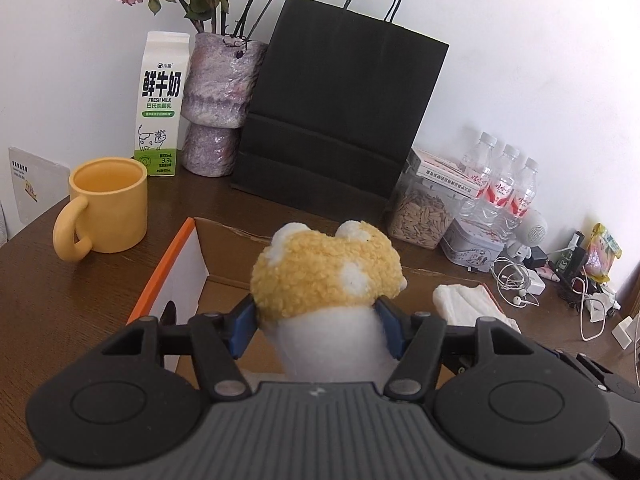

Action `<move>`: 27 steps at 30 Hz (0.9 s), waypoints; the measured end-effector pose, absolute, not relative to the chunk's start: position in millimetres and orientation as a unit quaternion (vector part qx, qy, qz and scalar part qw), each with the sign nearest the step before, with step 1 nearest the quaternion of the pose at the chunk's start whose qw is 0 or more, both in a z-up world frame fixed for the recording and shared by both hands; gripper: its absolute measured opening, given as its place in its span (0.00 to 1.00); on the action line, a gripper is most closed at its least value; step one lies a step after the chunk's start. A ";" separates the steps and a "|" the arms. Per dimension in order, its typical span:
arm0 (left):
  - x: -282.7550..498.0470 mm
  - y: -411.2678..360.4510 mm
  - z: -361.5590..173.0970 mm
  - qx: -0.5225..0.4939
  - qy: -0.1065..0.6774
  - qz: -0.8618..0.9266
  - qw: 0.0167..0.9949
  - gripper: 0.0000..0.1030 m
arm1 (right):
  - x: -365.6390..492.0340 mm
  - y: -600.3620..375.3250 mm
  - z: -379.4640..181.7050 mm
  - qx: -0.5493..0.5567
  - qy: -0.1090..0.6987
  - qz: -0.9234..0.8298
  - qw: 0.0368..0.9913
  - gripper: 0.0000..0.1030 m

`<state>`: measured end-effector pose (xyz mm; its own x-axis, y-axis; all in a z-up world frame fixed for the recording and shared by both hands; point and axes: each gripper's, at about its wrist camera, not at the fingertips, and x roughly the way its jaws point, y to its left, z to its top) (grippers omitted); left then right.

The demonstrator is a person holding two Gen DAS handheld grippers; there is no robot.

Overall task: Organize objects
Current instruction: 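Lower the sheep toy into the box while the right tool drops the cloth in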

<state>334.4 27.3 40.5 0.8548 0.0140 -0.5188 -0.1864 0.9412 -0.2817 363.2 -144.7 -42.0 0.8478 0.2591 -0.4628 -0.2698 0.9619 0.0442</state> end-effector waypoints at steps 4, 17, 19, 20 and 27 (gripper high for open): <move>330.6 27.8 42.5 -0.162 0.248 0.079 0.952 1.00 | 364.3 -140.1 -45.6 -0.030 0.251 0.124 0.960 1.00; 330.7 25.0 43.7 -0.151 0.250 0.075 0.953 1.00 | 364.6 -141.9 -45.6 -0.023 0.253 0.127 0.959 1.00; 330.1 24.8 43.4 -0.151 0.249 0.074 0.954 1.00 | 364.8 -142.0 -45.5 -0.023 0.252 0.127 0.959 1.00; 329.8 24.6 43.5 -0.151 0.248 0.074 0.954 1.00 | 364.8 -142.5 -45.4 -0.022 0.252 0.126 0.959 1.00; 324.6 24.1 47.8 -0.151 0.240 0.071 0.956 1.00 | 361.4 -145.4 -42.2 -0.019 0.247 0.128 0.960 1.00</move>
<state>324.6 24.1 47.8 0.8750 0.0629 -0.4800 -0.2082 0.9441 -0.2558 361.4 -145.4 -42.2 0.8451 0.2372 -0.4790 -0.2555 0.9664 0.0278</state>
